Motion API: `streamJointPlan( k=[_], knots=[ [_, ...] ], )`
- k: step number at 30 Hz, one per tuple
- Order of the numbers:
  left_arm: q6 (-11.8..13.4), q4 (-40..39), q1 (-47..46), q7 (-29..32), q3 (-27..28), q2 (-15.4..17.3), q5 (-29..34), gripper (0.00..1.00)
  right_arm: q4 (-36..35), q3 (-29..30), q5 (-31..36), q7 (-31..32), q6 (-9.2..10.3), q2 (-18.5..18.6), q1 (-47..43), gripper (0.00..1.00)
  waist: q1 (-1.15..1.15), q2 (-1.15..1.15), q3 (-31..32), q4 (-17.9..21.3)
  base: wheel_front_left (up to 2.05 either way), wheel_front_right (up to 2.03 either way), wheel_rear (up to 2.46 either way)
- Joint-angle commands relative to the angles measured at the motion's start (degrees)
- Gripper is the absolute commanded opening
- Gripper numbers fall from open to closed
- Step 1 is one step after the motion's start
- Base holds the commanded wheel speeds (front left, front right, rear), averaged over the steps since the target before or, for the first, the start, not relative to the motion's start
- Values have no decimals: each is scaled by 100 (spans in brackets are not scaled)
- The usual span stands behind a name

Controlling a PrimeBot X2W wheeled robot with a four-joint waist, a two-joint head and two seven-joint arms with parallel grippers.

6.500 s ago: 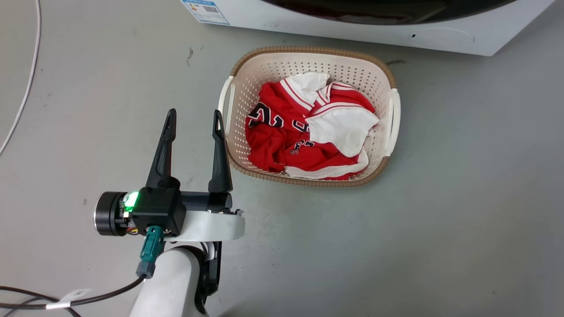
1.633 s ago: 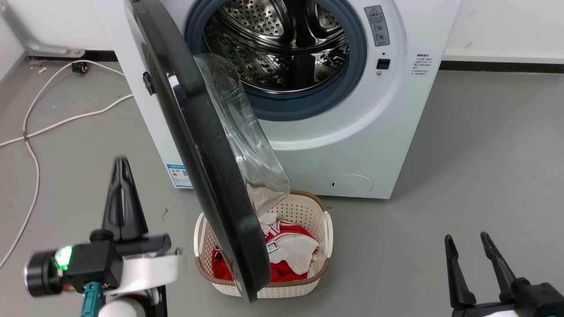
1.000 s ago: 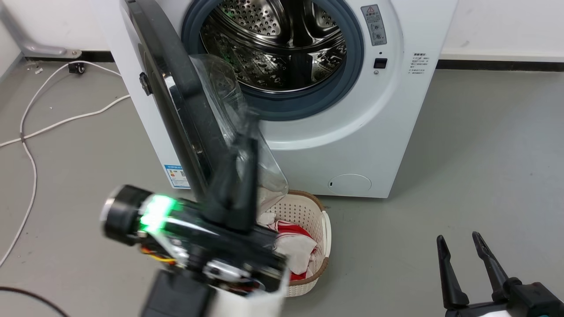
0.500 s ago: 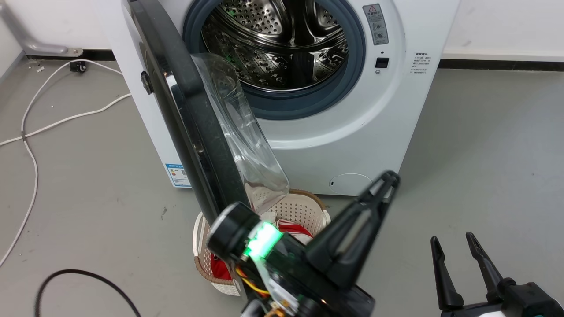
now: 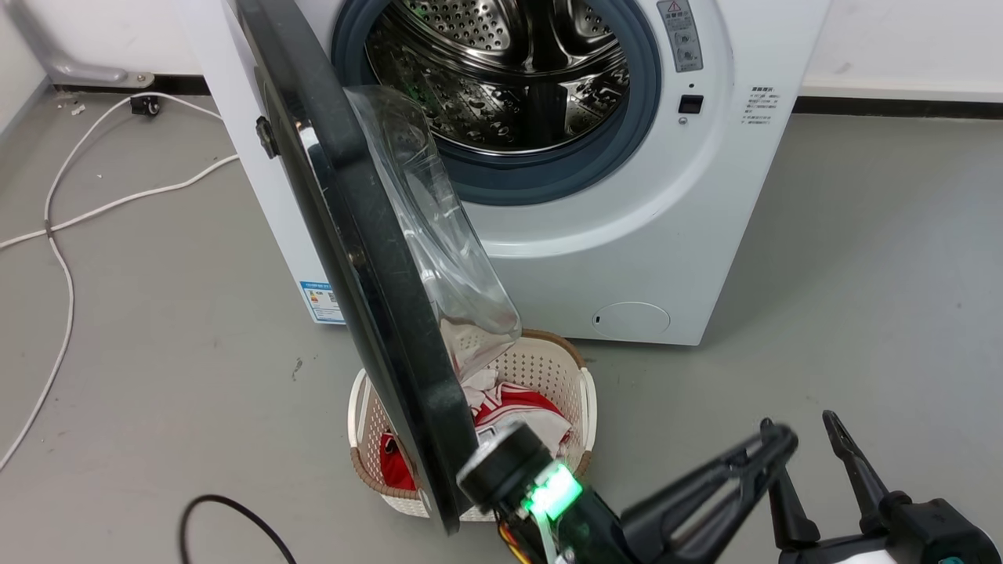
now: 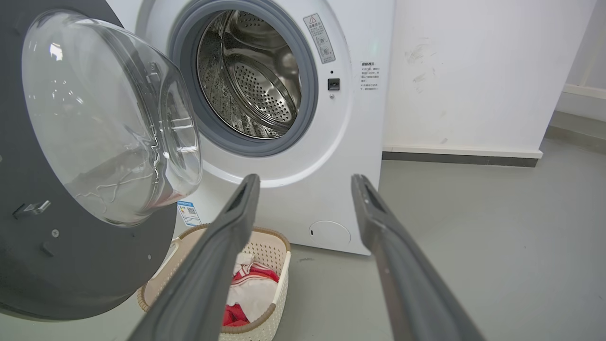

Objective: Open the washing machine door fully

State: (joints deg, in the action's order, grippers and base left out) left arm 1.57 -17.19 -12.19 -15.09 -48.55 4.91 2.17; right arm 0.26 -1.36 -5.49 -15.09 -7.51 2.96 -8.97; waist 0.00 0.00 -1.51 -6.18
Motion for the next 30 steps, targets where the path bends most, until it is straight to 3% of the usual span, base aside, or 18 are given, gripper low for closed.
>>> streamJointPlan(
  k=[1, 16, 30],
  knots=[
    [-19, 84, 85, -11, -51, 50, -56, 0, 13, -2, -36, -10, 4, -16, 75, 100, 0, 0, -13, -6, 0, 0, 0],
    [500, 706, 779, -11, 591, 663, -416, 0, 56, 48, -23, -10, 4, -16, 174, 100, 0, 0, -238, -81, 0, 0, 0],
    [612, 1199, 937, -12, 1454, 666, -633, 0, 152, -39, 1, -10, 4, -16, 316, 100, 0, 0, -364, -32, 0, 0, 0]
  ],
)
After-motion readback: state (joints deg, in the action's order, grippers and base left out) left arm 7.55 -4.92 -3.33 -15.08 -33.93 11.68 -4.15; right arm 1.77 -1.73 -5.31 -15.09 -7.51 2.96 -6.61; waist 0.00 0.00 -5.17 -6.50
